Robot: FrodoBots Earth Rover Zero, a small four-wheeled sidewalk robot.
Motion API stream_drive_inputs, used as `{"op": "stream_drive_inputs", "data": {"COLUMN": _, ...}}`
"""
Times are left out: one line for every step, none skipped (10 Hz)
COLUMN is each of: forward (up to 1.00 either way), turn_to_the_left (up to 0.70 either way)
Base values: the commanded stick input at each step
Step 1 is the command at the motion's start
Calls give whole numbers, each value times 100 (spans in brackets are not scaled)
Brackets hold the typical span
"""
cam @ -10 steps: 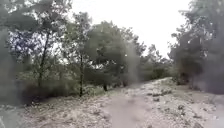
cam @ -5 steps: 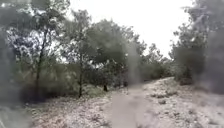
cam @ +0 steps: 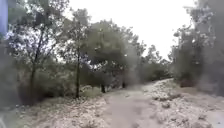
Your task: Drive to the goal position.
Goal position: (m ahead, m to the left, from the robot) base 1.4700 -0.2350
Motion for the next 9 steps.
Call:
{"op": "stream_drive_inputs", "data": {"forward": 45, "turn_to_the_left": 0}}
{"op": "stream_drive_inputs", "data": {"forward": 45, "turn_to_the_left": 0}}
{"op": "stream_drive_inputs", "data": {"forward": 45, "turn_to_the_left": 0}}
{"op": "stream_drive_inputs", "data": {"forward": 45, "turn_to_the_left": 0}}
{"op": "stream_drive_inputs", "data": {"forward": 45, "turn_to_the_left": 0}}
{"op": "stream_drive_inputs", "data": {"forward": 45, "turn_to_the_left": 0}}
{"op": "stream_drive_inputs", "data": {"forward": 45, "turn_to_the_left": 0}}
{"op": "stream_drive_inputs", "data": {"forward": 45, "turn_to_the_left": 0}}
{"op": "stream_drive_inputs", "data": {"forward": 45, "turn_to_the_left": 0}}
